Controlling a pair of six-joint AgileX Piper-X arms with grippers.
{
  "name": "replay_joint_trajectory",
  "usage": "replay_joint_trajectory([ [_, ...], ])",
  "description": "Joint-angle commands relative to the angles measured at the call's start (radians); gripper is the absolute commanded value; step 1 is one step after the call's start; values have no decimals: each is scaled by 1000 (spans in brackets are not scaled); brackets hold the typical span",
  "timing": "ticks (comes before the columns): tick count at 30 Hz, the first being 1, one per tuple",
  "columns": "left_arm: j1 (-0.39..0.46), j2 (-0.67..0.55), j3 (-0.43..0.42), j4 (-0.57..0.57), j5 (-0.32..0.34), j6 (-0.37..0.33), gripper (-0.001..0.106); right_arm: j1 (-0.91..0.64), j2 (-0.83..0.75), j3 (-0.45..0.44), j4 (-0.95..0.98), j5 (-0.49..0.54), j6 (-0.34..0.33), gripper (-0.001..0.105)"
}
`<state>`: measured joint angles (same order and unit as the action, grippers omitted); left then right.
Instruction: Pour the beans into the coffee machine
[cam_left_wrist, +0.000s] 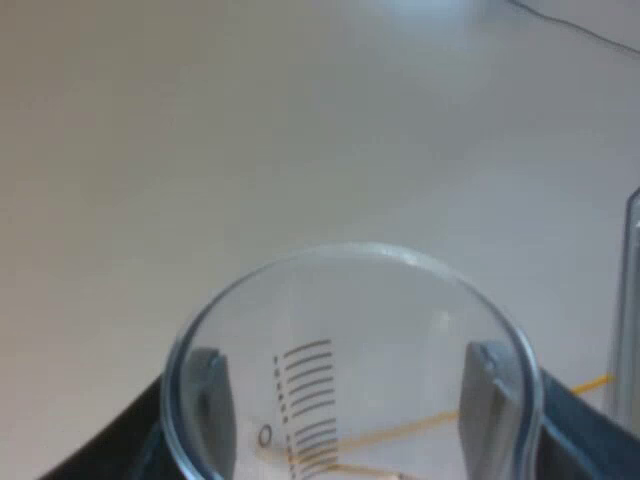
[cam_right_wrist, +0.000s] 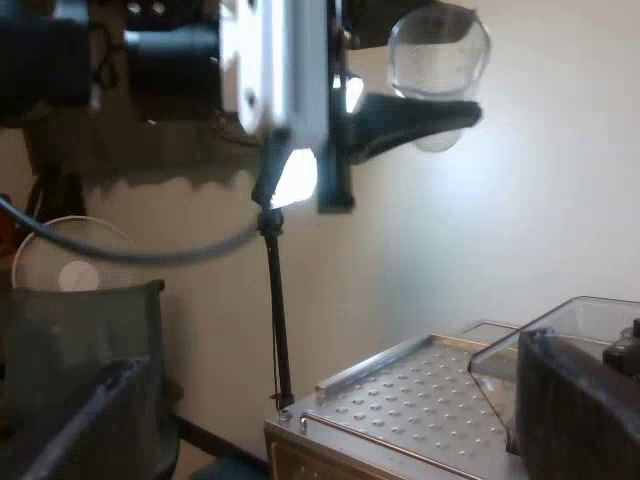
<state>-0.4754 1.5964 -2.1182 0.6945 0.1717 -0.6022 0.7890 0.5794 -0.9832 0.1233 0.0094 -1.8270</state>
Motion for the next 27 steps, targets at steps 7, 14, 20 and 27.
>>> replay_joint_trajectory([
  [7,3,-114,-5,211,-142,-476,29,5,-8,-6,-7,-29,-17,79],
  [14,95,-222,38,414,-126,-668,29,5,-8,-6,123,-94,-9,79],
  [20,227,-363,218,386,-41,-704,29,5,-8,-6,225,-135,-9,79],
  [27,365,-565,521,285,101,-761,29,5,-8,0,331,-175,-9,79],
])
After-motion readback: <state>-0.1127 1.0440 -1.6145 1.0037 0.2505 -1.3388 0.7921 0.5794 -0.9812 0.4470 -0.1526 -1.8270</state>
